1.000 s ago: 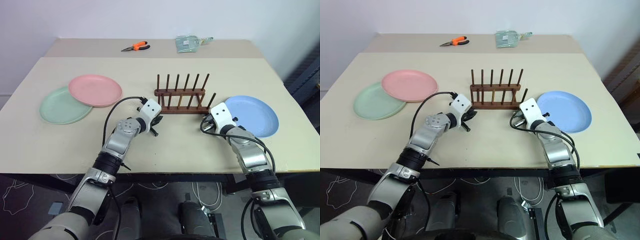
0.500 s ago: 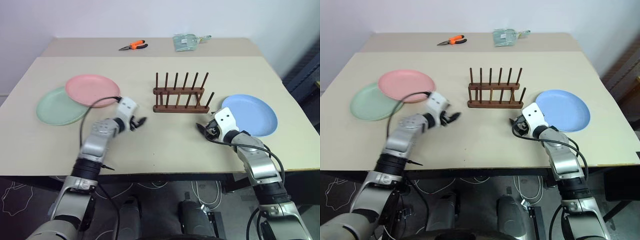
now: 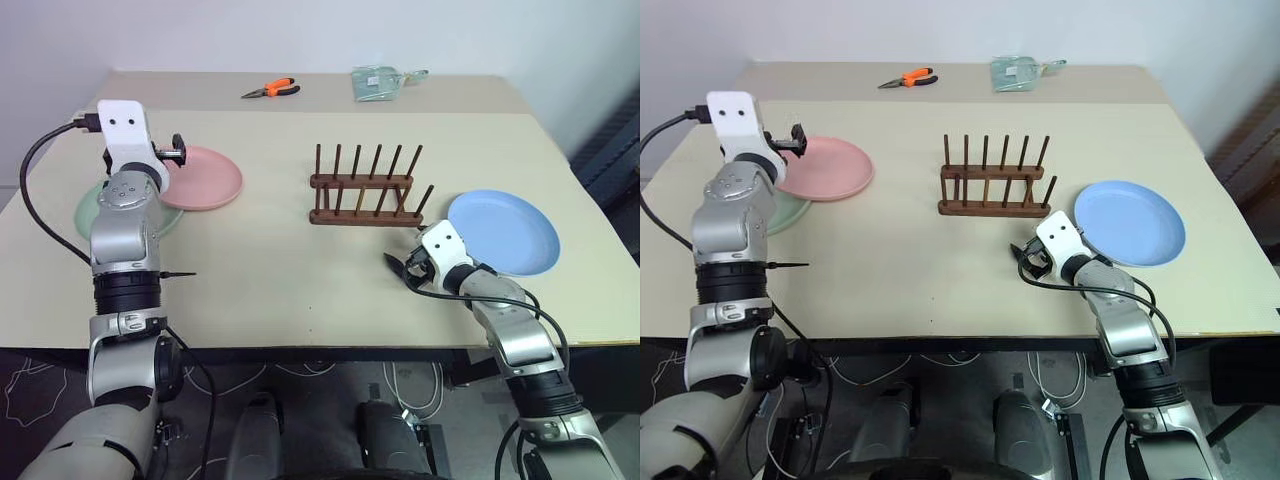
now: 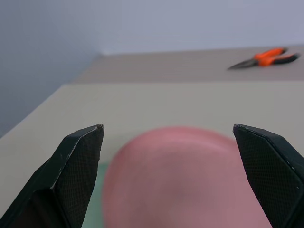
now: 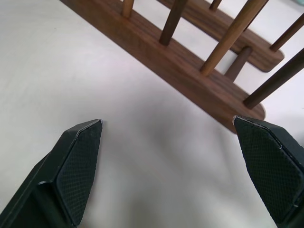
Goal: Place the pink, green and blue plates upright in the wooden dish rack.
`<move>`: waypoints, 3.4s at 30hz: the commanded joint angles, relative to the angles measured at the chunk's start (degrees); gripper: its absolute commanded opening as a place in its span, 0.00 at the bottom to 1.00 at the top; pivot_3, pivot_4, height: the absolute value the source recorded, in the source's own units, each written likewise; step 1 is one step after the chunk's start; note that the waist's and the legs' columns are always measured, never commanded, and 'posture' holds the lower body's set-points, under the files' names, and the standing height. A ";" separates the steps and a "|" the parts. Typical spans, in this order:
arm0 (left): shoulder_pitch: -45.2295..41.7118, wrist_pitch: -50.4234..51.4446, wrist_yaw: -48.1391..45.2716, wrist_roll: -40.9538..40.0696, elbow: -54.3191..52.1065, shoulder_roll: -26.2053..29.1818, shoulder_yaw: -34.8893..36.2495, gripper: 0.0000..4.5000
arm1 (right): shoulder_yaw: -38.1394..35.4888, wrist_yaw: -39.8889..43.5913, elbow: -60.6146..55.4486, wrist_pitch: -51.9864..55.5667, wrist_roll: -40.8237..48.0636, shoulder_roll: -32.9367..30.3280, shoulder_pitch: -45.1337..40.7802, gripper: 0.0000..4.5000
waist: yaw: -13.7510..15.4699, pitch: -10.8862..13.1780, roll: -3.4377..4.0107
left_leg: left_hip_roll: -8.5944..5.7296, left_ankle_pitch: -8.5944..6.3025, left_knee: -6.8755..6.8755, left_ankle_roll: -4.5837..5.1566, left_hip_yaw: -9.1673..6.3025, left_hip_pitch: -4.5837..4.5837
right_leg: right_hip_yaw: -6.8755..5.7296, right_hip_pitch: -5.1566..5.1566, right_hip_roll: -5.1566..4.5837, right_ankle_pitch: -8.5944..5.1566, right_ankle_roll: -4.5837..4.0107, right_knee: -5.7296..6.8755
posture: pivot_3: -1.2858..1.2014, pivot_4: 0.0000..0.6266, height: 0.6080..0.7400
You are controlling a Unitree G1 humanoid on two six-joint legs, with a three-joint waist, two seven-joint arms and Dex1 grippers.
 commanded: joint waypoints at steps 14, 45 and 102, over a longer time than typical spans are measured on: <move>-6.01 15.21 8.79 -15.75 5.00 -5.19 18.89 0.78 | 0.33 -0.78 0.51 -2.59 -1.85 0.89 -0.46 1.00 | -0.10 0.03 -0.07 | -0.01 0.00 0.01 -0.01 -0.02 0.00 | -0.01 0.01 0.00 0.02 0.03 -0.01 | 0.52 0.24 1.00; -10.86 15.05 -9.26 -34.42 -19.17 -14.90 -1.40 0.01 | 13.39 -2.19 -3.84 -19.46 -25.42 -4.92 -20.60 1.00 | 0.22 0.09 -0.14 | -0.01 0.04 0.00 -0.08 -0.02 -0.19 | -0.02 -0.14 0.00 0.01 0.06 -0.04 | 0.52 0.24 1.00; 16.39 -4.73 -48.22 -21.17 -29.14 5.52 -26.62 0.78 | -20.27 -5.39 -9.17 17.62 30.86 4.95 -14.98 0.00 | 0.03 0.20 -0.02 | 0.04 0.03 0.02 -0.02 -0.03 -0.41 | -0.03 -0.34 -0.01 -0.06 -0.23 0.00 | 0.52 0.24 1.00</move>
